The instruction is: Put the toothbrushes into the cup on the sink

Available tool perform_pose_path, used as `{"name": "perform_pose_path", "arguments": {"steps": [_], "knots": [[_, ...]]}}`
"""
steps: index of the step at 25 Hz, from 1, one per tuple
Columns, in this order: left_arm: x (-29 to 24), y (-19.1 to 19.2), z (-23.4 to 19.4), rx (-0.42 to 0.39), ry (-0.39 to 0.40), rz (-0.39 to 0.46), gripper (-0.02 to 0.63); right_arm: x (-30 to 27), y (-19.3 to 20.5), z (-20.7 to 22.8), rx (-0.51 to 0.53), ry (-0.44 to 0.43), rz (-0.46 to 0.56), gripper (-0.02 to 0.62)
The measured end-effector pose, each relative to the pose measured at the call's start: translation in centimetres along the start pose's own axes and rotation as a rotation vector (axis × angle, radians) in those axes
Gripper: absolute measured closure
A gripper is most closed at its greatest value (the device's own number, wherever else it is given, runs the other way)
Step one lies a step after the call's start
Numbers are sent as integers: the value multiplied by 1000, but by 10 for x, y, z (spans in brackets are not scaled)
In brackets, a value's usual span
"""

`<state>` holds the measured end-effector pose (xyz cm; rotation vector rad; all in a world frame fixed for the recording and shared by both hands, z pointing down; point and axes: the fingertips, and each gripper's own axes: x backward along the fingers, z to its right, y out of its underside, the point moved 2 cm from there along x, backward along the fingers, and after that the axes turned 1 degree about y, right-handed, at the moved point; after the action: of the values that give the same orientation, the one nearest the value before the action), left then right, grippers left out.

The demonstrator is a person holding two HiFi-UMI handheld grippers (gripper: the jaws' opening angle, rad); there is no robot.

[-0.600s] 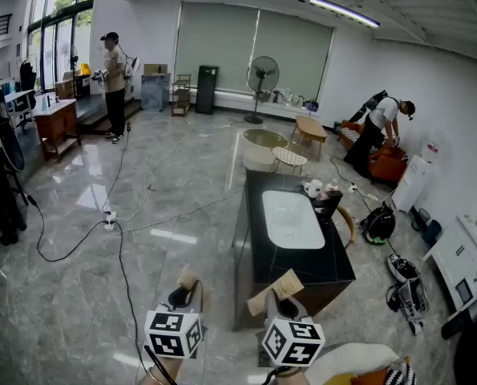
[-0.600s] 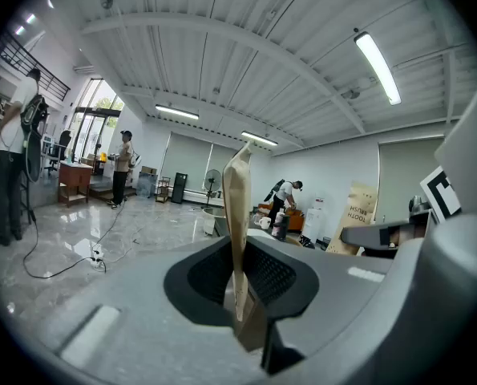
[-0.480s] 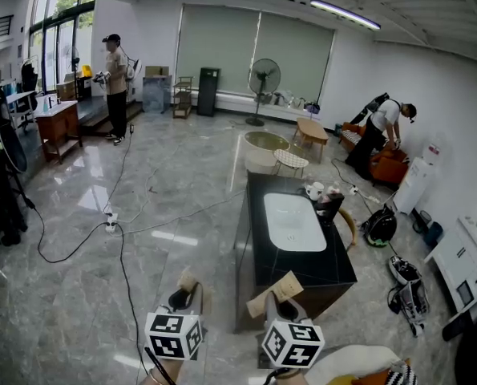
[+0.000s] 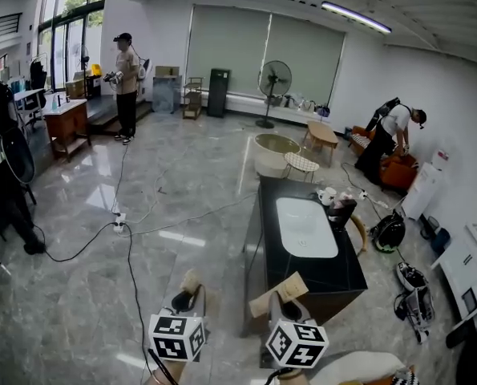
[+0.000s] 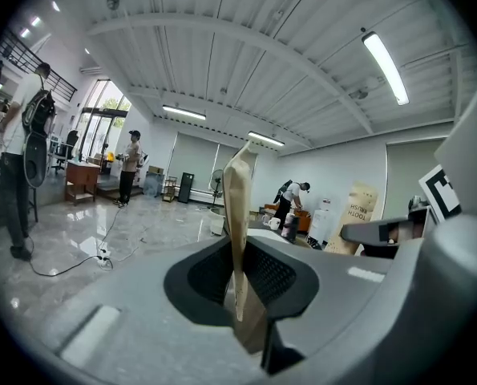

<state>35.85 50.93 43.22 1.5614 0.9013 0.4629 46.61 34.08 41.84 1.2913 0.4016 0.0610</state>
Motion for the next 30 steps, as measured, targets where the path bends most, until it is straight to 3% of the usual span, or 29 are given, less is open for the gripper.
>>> {"name": "perform_pose_path", "arguments": {"steps": [18, 30], "knots": [[-34, 6, -66, 38, -38, -24, 566, -61, 7, -1, -41, 68, -34, 560], [-128, -14, -104, 30, -59, -19, 566, -164, -18, 26, -31, 67, -37, 560]]}}
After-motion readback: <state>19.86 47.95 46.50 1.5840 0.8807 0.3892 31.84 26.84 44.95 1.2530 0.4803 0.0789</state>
